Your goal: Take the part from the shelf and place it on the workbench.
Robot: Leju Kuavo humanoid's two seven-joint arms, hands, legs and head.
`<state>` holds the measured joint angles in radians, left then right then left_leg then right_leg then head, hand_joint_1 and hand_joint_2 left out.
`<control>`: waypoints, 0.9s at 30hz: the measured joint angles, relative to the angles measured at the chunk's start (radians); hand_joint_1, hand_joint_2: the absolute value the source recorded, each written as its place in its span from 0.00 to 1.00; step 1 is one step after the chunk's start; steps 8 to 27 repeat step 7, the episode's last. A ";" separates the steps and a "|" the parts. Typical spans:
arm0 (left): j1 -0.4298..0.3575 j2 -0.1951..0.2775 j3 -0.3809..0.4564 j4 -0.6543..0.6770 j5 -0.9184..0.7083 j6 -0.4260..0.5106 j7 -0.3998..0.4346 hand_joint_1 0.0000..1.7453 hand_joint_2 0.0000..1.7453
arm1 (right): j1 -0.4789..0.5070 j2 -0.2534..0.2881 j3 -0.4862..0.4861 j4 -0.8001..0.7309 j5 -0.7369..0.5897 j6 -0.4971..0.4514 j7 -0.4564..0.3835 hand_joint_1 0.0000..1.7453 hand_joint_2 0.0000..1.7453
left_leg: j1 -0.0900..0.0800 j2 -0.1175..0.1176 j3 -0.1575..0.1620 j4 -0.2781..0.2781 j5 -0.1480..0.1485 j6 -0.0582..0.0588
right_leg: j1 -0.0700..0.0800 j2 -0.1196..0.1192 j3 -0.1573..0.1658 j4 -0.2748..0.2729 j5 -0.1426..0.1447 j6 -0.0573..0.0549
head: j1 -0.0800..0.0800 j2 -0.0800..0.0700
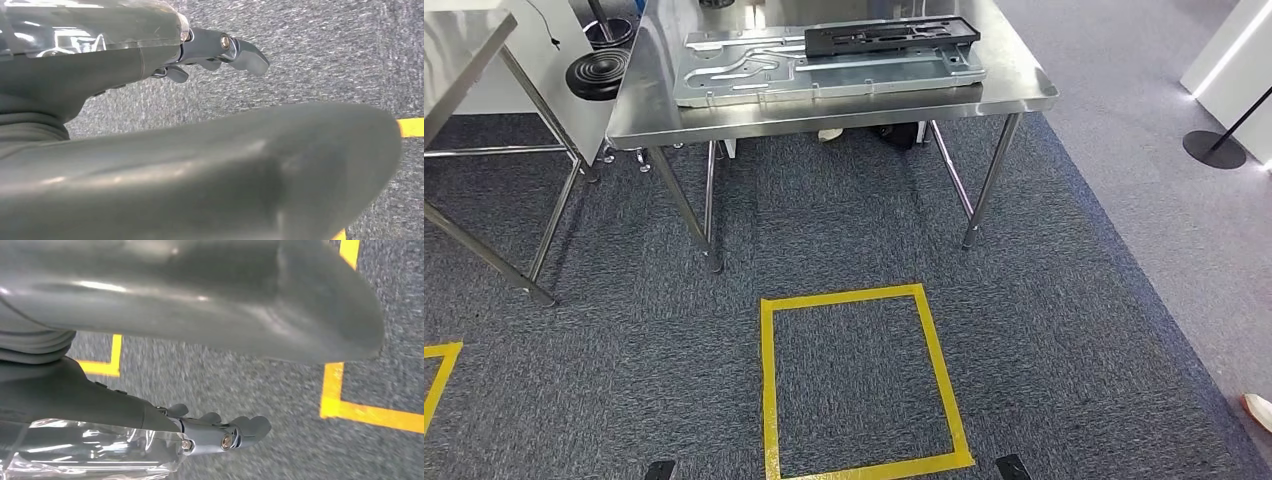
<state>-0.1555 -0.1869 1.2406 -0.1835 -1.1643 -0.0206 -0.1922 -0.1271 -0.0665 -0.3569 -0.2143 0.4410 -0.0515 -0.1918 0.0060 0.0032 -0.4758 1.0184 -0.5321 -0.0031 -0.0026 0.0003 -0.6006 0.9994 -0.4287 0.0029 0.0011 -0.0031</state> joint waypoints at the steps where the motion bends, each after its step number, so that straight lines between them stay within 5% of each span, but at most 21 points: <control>1: -0.002 0.000 -0.003 0.000 -0.002 0.000 0.001 0.00 0.00 | 0.002 0.004 -0.005 0.001 -0.003 0.003 0.001 0.00 0.00 | -0.002 -0.001 0.013 -0.028 0.001 0.004 | 0.001 0.000 -0.004 0.003 0.004 0.006 | 0.000 0.000; 4: -0.003 0.000 -0.008 0.000 -0.004 0.001 0.004 0.00 0.00 | 0.007 0.013 -0.016 0.004 -0.004 0.012 0.002 0.00 0.00 | -0.001 0.000 0.002 -0.039 0.014 0.017 | 0.001 0.001 -0.011 0.006 0.014 0.024 | 0.000 0.000; 7: -0.007 -0.001 -0.009 0.000 -0.007 0.003 0.007 0.00 0.00 | 0.012 0.021 -0.021 0.007 -0.002 0.013 0.004 0.00 0.00 | 0.004 0.005 -0.014 -0.045 0.037 0.035 | -0.004 0.003 -0.040 0.067 -0.050 0.037 | 0.000 0.000; 27: -0.007 -0.001 -0.009 0.000 -0.007 0.003 0.007 0.00 0.00 | 0.012 0.021 -0.021 0.007 -0.002 0.013 0.004 0.00 0.00 | 0.004 0.005 -0.014 -0.045 0.037 0.035 | -0.004 0.003 -0.040 0.067 -0.050 0.037 | 0.000 0.000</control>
